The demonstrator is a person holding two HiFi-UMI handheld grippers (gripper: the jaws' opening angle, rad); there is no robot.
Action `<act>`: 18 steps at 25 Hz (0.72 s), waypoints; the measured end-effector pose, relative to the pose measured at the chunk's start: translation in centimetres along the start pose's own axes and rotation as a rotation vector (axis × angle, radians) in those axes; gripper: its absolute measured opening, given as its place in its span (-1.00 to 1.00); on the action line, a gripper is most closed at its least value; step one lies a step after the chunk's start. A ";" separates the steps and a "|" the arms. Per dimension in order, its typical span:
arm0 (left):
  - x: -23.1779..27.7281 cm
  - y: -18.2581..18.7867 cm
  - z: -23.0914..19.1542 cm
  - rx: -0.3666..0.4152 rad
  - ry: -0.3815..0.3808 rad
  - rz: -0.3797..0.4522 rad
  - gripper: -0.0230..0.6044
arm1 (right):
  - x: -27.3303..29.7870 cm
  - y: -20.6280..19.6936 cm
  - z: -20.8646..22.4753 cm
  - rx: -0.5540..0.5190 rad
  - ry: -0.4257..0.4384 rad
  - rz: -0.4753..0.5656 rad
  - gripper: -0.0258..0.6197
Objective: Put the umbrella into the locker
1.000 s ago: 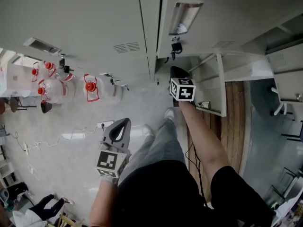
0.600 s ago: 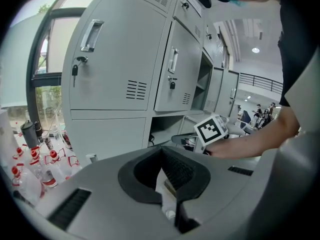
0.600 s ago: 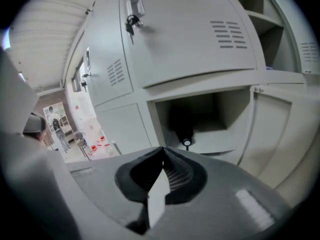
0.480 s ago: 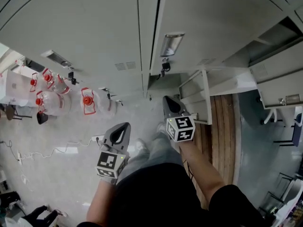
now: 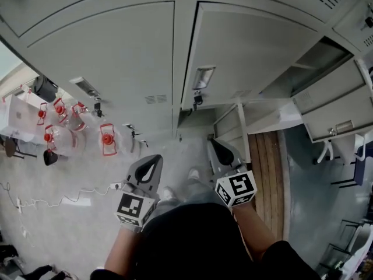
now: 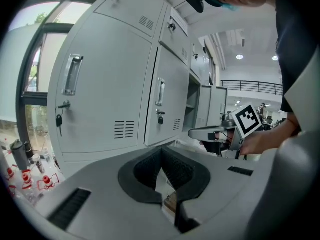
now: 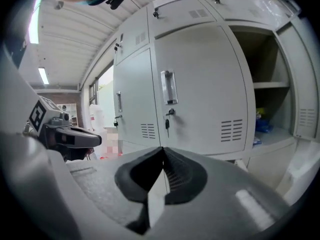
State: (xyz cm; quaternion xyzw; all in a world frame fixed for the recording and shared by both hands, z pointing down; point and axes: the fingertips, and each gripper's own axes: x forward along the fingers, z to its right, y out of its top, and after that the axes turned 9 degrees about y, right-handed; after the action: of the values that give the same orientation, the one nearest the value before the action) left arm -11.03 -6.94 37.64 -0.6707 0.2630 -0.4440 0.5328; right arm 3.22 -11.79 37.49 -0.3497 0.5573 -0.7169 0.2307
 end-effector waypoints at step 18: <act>-2.5 9.8 3.9 -0.013 -0.088 0.124 -0.89 | -7.1 9.4 -1.3 -0.043 0.055 0.127 -0.93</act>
State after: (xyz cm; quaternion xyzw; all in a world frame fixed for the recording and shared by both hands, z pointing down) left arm -7.59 -5.83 27.39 -0.6755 0.2830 -0.3786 0.5660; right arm 6.28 -8.39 26.51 -0.2987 0.5998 -0.6979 0.2530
